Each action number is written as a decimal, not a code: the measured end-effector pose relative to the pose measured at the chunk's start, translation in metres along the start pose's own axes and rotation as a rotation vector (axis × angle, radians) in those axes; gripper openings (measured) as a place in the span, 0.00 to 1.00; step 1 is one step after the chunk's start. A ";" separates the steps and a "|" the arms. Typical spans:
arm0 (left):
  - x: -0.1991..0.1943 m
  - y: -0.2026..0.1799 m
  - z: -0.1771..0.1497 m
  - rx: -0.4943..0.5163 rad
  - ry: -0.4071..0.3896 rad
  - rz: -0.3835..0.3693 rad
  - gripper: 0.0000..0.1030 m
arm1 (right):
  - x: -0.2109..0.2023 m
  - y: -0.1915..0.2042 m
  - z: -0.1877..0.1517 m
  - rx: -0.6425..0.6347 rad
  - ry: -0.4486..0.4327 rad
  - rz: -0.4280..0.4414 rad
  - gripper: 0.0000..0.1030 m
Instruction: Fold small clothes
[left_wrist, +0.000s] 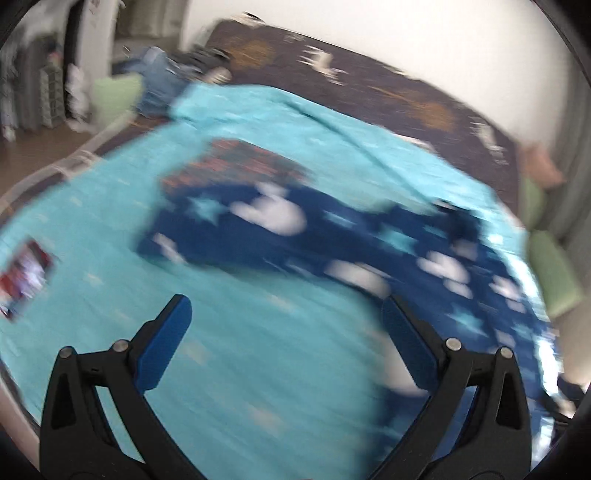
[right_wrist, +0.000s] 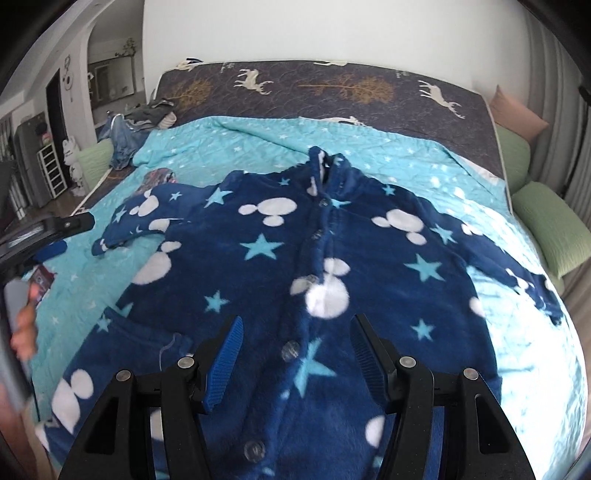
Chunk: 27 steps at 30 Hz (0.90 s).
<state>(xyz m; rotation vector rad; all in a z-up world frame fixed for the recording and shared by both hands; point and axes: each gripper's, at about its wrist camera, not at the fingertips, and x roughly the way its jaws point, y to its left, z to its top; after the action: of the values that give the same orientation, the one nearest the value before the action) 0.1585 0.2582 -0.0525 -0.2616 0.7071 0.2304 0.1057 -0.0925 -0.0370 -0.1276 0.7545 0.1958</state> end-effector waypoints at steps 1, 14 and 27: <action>0.014 0.012 0.008 0.020 0.008 0.032 0.99 | 0.002 0.002 0.005 -0.022 0.002 -0.002 0.60; 0.181 0.158 -0.005 -0.793 0.260 -0.254 0.98 | 0.046 0.023 0.012 -0.057 0.063 0.014 0.60; 0.135 0.101 0.070 -0.590 0.067 -0.230 0.13 | 0.065 -0.009 0.008 0.045 0.094 -0.017 0.60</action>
<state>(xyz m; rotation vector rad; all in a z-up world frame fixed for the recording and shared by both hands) 0.2703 0.3913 -0.1072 -0.9119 0.6560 0.2067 0.1593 -0.0917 -0.0761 -0.1008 0.8504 0.1579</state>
